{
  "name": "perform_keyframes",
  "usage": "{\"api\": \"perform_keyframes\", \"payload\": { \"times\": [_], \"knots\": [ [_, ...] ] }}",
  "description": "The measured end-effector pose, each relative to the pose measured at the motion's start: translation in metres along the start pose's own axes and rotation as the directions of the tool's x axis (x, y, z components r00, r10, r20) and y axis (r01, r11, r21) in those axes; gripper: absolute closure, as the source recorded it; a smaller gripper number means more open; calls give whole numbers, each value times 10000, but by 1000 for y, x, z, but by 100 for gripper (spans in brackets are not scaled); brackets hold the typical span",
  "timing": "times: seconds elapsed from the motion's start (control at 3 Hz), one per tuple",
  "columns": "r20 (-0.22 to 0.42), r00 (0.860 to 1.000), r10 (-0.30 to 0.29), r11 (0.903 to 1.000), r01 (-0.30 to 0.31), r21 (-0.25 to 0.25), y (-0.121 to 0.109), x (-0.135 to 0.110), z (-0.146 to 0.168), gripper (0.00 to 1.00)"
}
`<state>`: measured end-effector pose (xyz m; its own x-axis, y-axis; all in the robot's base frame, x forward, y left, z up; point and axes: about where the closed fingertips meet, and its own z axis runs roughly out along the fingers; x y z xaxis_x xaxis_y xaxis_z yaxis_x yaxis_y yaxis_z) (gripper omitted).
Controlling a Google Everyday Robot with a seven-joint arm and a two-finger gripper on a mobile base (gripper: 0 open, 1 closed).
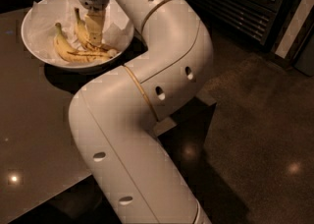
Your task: Pick banana from white bowl
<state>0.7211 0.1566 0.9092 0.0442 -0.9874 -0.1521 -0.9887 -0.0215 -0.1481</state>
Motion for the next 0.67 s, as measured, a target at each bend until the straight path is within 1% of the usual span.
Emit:
{"api": "perform_keyframes", "payload": {
  "times": [0.67],
  "knots": [
    [-375,9993,86,9998,-92,-169,-1,-4,18,40]
  ]
}}
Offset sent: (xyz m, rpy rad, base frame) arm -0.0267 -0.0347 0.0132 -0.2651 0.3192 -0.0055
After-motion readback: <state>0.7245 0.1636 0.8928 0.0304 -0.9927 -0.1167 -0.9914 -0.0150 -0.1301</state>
